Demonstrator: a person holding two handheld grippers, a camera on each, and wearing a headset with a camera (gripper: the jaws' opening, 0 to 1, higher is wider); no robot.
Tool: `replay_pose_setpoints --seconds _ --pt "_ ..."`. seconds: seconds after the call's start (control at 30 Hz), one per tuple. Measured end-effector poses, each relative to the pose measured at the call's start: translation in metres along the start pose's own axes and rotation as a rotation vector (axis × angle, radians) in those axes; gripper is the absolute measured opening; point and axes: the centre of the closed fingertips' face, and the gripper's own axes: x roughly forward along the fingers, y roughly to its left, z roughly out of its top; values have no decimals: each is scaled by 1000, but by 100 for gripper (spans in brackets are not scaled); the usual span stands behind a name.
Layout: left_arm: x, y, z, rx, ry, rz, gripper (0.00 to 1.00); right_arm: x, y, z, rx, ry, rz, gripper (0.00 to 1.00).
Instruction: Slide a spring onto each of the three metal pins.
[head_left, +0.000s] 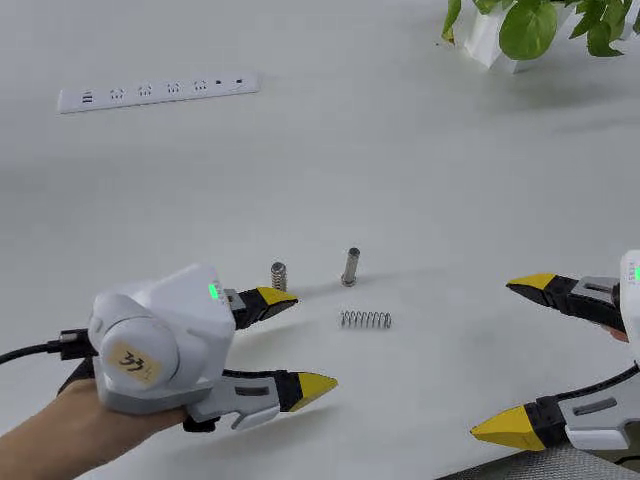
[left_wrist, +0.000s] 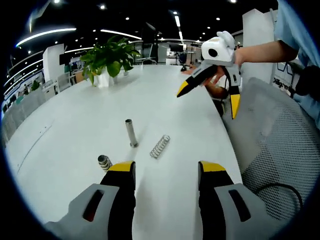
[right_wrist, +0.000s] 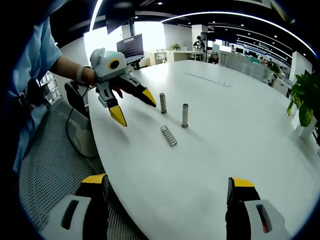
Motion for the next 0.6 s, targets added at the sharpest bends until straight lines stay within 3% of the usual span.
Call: replay_pose_setpoints --seconds 0.17,0.27,0.4,0.6 --pt "10 5 1 18 7 -2 37 -1 3 0 3 0 0 99" --pt "16 6 -2 36 36 -8 32 -1 4 0 10 0 3 98" --pt "24 10 -6 49 70 -17 29 -1 5 -3 11 10 1 98" --pt "37 13 -1 65 83 -22 25 -4 3 -1 26 -6 -13 98"
